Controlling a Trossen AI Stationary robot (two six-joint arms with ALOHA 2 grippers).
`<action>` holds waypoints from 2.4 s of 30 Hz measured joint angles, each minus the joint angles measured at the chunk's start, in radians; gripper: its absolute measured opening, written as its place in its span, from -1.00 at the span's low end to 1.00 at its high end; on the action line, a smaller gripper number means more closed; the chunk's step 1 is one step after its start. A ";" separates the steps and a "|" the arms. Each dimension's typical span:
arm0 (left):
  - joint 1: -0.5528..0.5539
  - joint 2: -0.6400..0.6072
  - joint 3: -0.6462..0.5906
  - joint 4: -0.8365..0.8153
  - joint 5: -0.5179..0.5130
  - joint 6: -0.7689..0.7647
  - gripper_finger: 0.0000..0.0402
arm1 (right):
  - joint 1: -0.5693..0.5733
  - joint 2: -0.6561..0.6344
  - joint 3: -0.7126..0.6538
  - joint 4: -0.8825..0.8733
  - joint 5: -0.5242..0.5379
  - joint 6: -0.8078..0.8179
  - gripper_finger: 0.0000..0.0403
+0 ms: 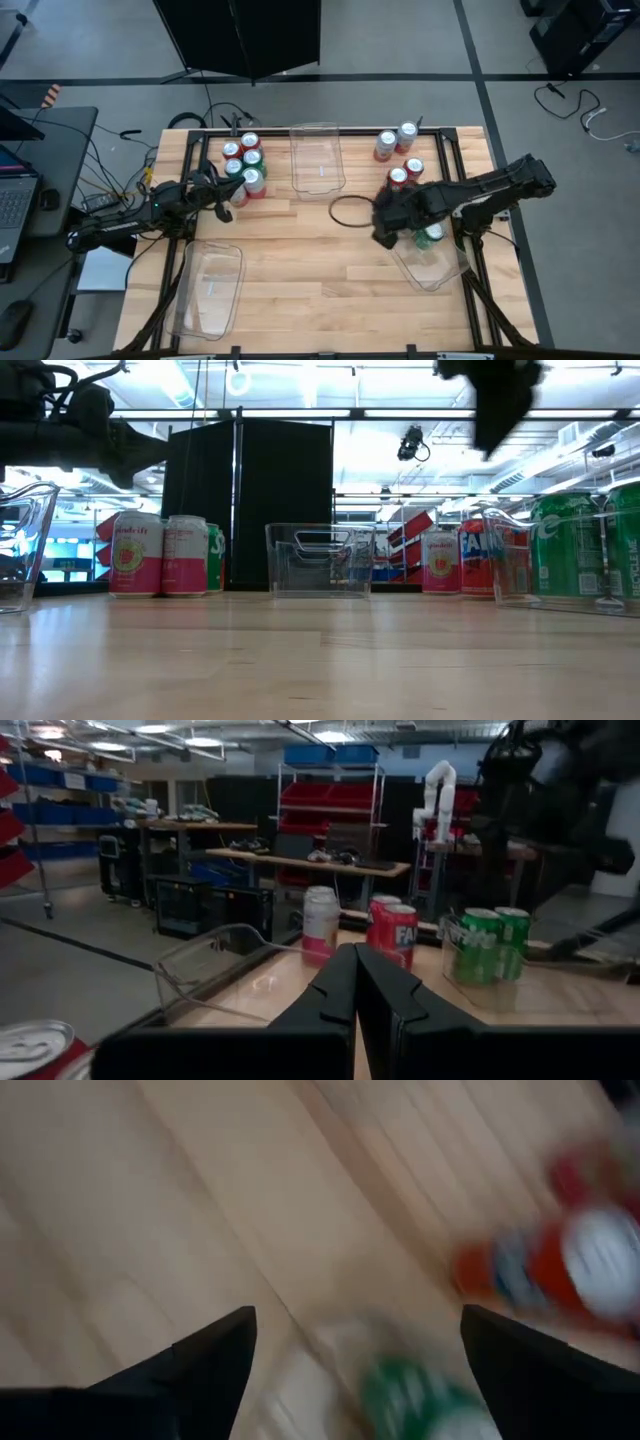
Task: Sort soda cans
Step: Put the orange soda can into the top transparent bin
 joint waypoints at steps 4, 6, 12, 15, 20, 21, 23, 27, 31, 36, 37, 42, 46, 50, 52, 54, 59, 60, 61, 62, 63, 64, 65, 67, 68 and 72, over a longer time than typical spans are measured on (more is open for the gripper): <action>0.000 0.039 0.042 -0.093 0.021 -0.006 -0.95 | -0.077 0.002 0.000 0.263 -0.005 -0.262 0.56; 0.000 0.068 0.081 -0.144 0.021 -0.006 -0.95 | -0.118 0.002 0.000 0.362 -0.032 -0.381 0.48; 0.000 0.191 0.195 -0.220 0.021 -0.009 -0.95 | -0.248 0.002 0.000 0.425 -0.053 -0.577 0.09; 0.000 0.260 0.241 -0.238 0.021 -0.009 -0.95 | -0.317 0.002 0.000 0.400 -0.053 -0.629 -0.13; 0.000 0.388 0.319 -0.275 0.021 -0.058 -0.95 | -0.445 0.002 0.000 0.332 -0.056 -0.683 -0.40; 0.000 0.412 0.332 -0.281 0.022 -0.061 -0.95 | -0.469 0.002 0.000 0.320 -0.056 -0.684 -0.44; 0.000 0.457 0.351 -0.287 0.035 -0.062 -0.95 | -0.509 0.002 0.000 0.281 -0.067 -0.685 -0.50; 0.000 0.516 0.373 -0.288 0.041 -0.062 -0.95 | -0.544 0.002 0.000 0.150 -0.145 -0.681 -0.56; 0.000 0.535 0.374 -0.286 0.040 -0.063 -0.95 | -0.529 -0.002 0.000 -0.018 -0.195 -0.649 -0.49; 0.000 0.535 0.374 -0.284 0.040 -0.082 -0.95 | -0.515 -0.002 0.000 -0.095 -0.199 -0.621 -0.28; 0.000 0.535 0.374 -0.284 0.040 -0.082 -0.95 | -0.515 -0.002 0.000 -0.095 -0.199 -0.622 -0.23; 0.000 0.536 0.374 -0.283 0.040 -0.080 -0.95 | -0.527 0.001 0.000 -0.095 -0.205 -0.640 0.09; 0.000 0.536 0.374 -0.284 0.040 -0.057 -0.95 | -0.552 0.001 -0.015 -0.070 -0.206 -0.649 0.35; 0.000 0.540 0.374 -0.284 0.040 -0.050 -0.95 | -0.586 0.002 -0.072 -0.065 -0.206 -0.686 0.54; 0.000 0.542 0.374 -0.285 0.040 -0.049 -0.95 | -0.603 0.002 -0.106 -0.058 -0.206 -0.702 0.60; 0.000 0.547 0.374 -0.282 0.040 -0.048 -0.95 | -0.616 0.002 -0.143 -0.037 -0.206 -0.705 0.63; 0.000 0.547 0.374 -0.281 0.038 -0.047 -0.95 | -0.631 0.002 -0.235 0.052 -0.201 -0.734 0.64; 0.000 0.547 0.373 -0.281 0.036 -0.047 -0.95 | -0.634 0.001 -0.249 0.068 -0.201 -0.737 0.63; 0.000 0.547 0.373 -0.281 0.036 -0.047 -0.95 | -0.635 0.001 -0.261 0.081 -0.201 -0.740 0.62; 0.000 0.547 0.374 -0.279 0.035 -0.047 -0.95 | -0.636 0.001 -0.269 0.093 -0.202 -0.739 0.59; 0.000 0.547 0.374 -0.278 0.035 -0.047 -0.95 | -0.636 0.001 -0.270 0.097 -0.202 -0.733 0.55; 0.000 0.547 0.374 -0.278 0.035 -0.047 -0.95 | -0.635 0.001 -0.270 0.103 -0.203 -0.727 0.50; 0.000 0.547 0.374 -0.278 0.034 -0.047 -0.95 | -0.635 0.001 -0.265 0.105 -0.204 -0.727 0.43; 0.000 0.547 0.373 -0.274 0.033 -0.047 -0.95 | -0.627 0.004 -0.244 0.111 -0.210 -0.727 0.28; 0.000 0.547 0.373 -0.271 0.030 -0.047 -0.95 | -0.621 0.004 -0.227 0.112 -0.210 -0.727 0.26; 0.000 0.547 0.373 -0.265 0.025 -0.047 -0.95 | -0.603 0.004 -0.128 0.119 -0.214 -0.723 0.26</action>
